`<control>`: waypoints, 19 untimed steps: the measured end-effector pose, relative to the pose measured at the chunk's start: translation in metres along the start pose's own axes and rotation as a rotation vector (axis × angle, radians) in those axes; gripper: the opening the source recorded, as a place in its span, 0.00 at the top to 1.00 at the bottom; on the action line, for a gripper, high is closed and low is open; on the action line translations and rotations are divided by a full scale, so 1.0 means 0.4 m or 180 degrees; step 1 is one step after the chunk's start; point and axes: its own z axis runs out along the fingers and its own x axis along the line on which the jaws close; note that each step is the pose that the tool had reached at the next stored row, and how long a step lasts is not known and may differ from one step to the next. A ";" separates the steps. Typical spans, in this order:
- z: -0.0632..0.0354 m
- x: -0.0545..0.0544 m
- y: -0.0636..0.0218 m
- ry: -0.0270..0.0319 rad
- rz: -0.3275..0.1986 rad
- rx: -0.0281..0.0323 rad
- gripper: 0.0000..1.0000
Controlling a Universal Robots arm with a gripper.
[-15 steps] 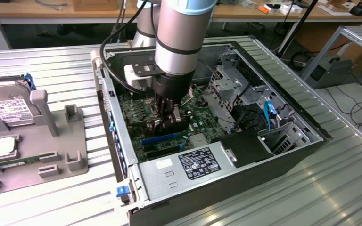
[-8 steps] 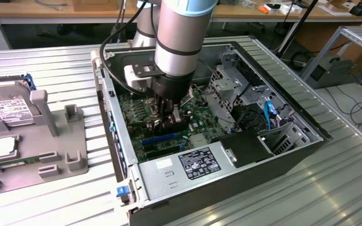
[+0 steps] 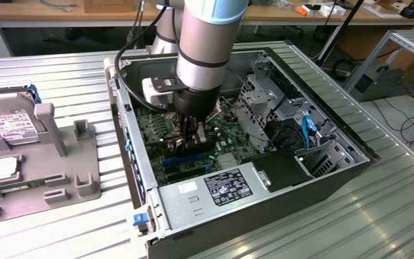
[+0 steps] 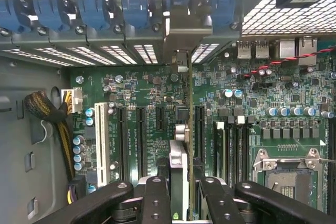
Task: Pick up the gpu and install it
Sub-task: 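Insert the gpu into the slot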
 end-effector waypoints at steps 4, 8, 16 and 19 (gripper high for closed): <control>0.007 0.001 0.000 0.0001 0.0000 0.0000 0.73; 0.003 0.001 0.000 0.0000 0.0000 0.0000 0.73; 0.001 0.000 -0.010 0.0001 0.0000 -0.0002 0.73; 0.010 0.000 -0.007 0.0002 0.0000 -0.0003 0.73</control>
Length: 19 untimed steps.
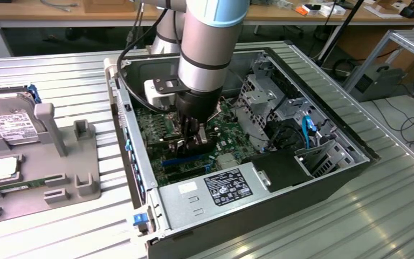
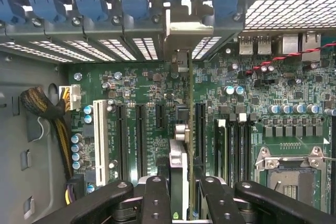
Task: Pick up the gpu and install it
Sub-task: 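Insert the gpu into the slot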
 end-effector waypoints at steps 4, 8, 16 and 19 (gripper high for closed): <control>0.001 0.000 0.002 -0.0001 0.0000 0.0001 0.73; 0.002 0.000 0.002 -0.0002 0.0001 0.0059 0.73; 0.003 0.000 0.022 -0.0002 0.0001 0.0059 0.73; 0.003 0.000 0.022 -0.0002 0.0001 0.0059 0.73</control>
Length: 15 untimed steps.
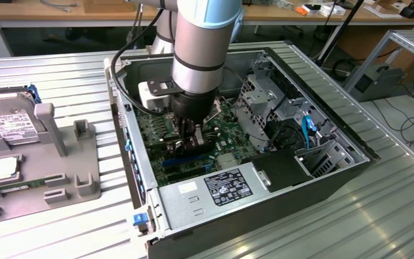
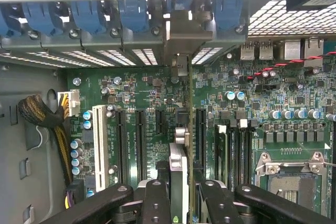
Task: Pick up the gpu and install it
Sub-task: 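Insert the gpu into the slot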
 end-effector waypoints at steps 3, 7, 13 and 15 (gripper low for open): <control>0.000 0.000 0.000 0.0000 0.0000 0.0000 0.73; 0.003 0.000 0.000 0.0000 0.0001 0.0000 0.73; 0.005 0.000 0.000 0.0001 0.0001 0.0000 0.73; 0.005 0.000 0.000 0.0001 0.0001 0.0000 0.73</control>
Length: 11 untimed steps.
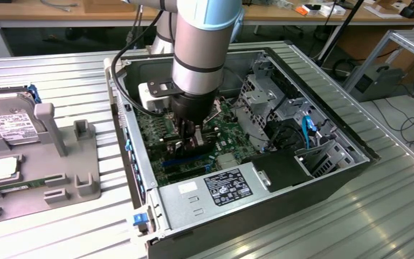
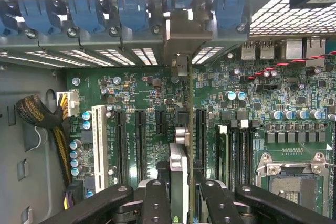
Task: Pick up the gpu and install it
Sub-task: 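Insert the gpu into the slot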
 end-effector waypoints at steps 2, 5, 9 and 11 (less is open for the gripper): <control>0.003 0.000 0.000 0.0000 0.0000 0.0000 0.73; 0.005 0.000 0.000 0.0001 0.0000 -0.0001 0.73; 0.008 0.000 0.000 0.0001 0.0000 0.0000 0.73; 0.009 0.000 0.000 0.0000 0.0000 0.0000 0.73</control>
